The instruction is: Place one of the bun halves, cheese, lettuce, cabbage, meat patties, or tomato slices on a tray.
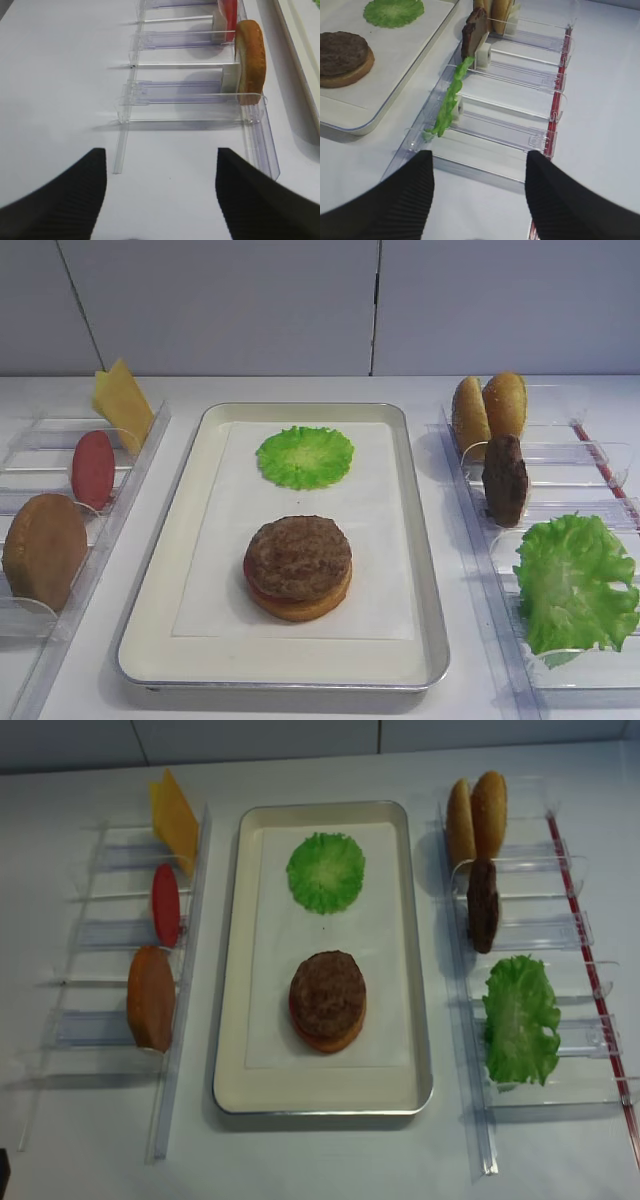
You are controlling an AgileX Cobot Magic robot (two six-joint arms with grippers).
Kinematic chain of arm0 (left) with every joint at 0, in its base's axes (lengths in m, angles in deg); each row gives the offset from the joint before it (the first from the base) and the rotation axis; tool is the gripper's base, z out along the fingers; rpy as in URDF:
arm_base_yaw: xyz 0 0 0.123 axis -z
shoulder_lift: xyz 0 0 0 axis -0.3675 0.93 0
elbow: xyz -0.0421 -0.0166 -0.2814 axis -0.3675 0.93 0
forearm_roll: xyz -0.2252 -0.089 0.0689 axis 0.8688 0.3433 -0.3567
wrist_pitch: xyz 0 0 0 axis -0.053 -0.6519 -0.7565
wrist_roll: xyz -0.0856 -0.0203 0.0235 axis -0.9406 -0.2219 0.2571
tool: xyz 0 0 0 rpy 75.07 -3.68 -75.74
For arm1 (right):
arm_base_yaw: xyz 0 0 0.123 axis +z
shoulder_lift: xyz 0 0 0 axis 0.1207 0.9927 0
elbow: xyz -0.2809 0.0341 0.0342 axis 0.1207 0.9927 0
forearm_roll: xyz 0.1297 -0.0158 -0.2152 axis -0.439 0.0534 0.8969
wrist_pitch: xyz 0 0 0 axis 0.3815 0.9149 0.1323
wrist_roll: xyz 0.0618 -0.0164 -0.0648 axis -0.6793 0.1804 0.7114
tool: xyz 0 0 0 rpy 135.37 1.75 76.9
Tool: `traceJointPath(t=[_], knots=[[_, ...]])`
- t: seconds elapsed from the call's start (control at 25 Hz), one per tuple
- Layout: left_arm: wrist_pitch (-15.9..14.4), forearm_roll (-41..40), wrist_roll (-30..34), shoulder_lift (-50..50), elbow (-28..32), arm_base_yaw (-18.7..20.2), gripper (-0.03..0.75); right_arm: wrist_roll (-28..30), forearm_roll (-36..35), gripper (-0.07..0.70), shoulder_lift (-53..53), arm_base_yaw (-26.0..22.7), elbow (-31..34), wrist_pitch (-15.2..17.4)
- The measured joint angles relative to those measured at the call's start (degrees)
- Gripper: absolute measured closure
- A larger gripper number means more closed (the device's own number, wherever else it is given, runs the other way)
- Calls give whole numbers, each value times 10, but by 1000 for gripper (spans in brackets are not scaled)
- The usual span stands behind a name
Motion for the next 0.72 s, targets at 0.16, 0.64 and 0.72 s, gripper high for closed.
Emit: traceJointPath(t=[0.16,0.64,0.72], knots=[[0,0,1,0,0,0,241,-1,1,211,0,0,1,-1],[1,0,1,0,0,0,241,-2,1,213,0,0,1,-1],[1,0,1,0,0,0,241,-5,4,213,-1,-1,1,-1]])
